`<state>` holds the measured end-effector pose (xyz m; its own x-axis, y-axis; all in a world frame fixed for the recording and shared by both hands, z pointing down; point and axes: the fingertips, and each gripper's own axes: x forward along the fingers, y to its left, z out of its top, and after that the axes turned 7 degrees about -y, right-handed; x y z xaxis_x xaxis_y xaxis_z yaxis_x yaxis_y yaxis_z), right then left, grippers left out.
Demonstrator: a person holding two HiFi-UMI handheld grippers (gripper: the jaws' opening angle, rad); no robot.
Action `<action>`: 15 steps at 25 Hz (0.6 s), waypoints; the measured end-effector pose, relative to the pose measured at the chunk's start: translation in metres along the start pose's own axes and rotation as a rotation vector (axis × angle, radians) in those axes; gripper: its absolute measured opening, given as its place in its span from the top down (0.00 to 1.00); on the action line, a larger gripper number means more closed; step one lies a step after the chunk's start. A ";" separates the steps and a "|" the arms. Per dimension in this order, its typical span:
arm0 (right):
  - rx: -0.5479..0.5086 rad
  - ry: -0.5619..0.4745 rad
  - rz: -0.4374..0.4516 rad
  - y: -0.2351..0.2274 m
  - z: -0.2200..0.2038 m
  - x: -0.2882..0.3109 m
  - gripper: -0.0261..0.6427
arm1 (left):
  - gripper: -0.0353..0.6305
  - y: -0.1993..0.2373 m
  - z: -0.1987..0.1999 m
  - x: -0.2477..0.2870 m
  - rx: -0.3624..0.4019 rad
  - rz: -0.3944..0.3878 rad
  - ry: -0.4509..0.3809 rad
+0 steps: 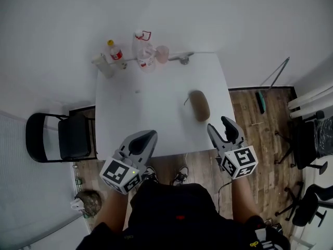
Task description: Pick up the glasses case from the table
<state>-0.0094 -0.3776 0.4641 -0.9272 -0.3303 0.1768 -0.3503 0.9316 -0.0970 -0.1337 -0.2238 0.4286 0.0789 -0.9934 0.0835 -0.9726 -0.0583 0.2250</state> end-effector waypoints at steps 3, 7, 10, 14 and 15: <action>-0.016 0.031 0.003 -0.006 -0.010 0.018 0.60 | 0.91 0.009 -0.010 -0.001 -0.008 0.029 0.007; -0.041 0.116 -0.009 -0.020 -0.034 0.049 0.50 | 0.91 0.019 -0.016 -0.004 -0.016 0.060 0.013; -0.049 0.192 -0.035 -0.038 -0.059 0.074 0.45 | 0.91 0.023 -0.019 -0.007 -0.027 0.081 0.024; -0.040 0.296 -0.058 -0.058 -0.093 0.107 0.40 | 0.91 0.029 -0.026 -0.010 -0.040 0.102 0.037; -0.034 0.322 -0.060 -0.062 -0.101 0.114 0.40 | 0.91 0.031 -0.028 -0.011 -0.044 0.108 0.040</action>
<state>-0.0803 -0.4578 0.5896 -0.8135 -0.3247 0.4825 -0.3934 0.9182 -0.0454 -0.1587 -0.2121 0.4619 -0.0159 -0.9889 0.1480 -0.9654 0.0537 0.2551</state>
